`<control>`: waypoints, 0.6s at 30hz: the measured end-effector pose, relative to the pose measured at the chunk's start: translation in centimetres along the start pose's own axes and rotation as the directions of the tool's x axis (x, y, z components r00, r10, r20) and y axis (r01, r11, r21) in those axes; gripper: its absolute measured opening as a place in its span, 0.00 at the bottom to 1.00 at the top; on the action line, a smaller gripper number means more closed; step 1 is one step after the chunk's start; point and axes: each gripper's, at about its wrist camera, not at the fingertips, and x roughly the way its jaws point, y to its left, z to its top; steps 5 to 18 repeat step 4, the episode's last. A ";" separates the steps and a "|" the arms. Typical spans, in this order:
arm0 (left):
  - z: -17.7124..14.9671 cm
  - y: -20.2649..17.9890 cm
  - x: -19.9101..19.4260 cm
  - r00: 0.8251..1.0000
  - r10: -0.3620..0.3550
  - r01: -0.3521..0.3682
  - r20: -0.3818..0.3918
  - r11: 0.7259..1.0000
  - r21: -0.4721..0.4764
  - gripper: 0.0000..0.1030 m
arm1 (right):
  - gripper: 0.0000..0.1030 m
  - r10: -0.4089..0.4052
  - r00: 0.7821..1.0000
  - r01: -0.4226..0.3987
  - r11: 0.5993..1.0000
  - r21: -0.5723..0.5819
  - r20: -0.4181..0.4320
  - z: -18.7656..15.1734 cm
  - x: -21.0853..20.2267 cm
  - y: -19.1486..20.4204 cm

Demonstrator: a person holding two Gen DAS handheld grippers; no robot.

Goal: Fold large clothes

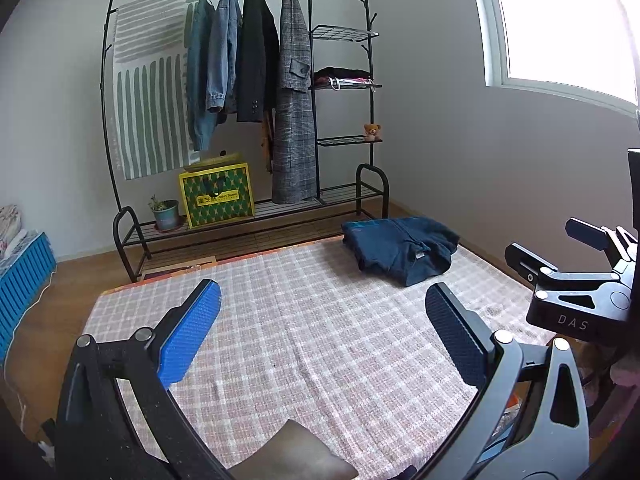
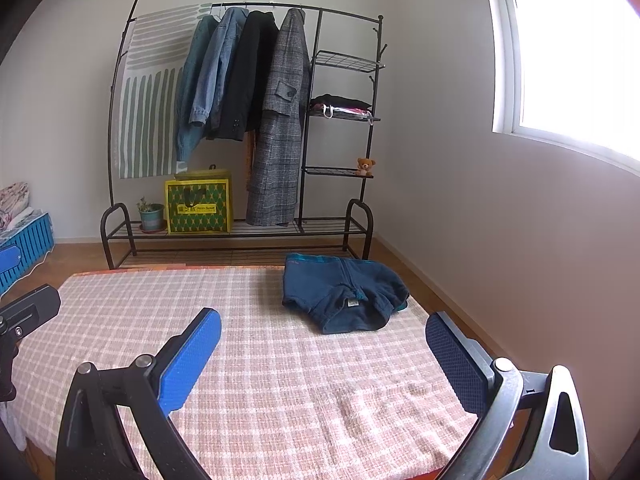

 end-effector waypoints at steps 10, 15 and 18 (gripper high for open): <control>-0.3 0.0 0.0 1.000 0.020 -0.020 0.017 1.000 0.012 1.00 | 1.00 -0.005 1.000 0.005 1.000 -0.007 -0.001 -0.1 0.0 0.0; -0.3 0.0 0.0 1.000 0.020 -0.020 0.017 1.000 0.012 1.00 | 1.00 -0.005 1.000 0.005 1.000 -0.007 -0.001 -0.1 0.0 0.0; -0.3 0.0 0.0 1.000 0.020 -0.020 0.017 1.000 0.012 1.00 | 1.00 -0.005 1.000 0.005 1.000 -0.007 -0.001 -0.1 0.0 0.0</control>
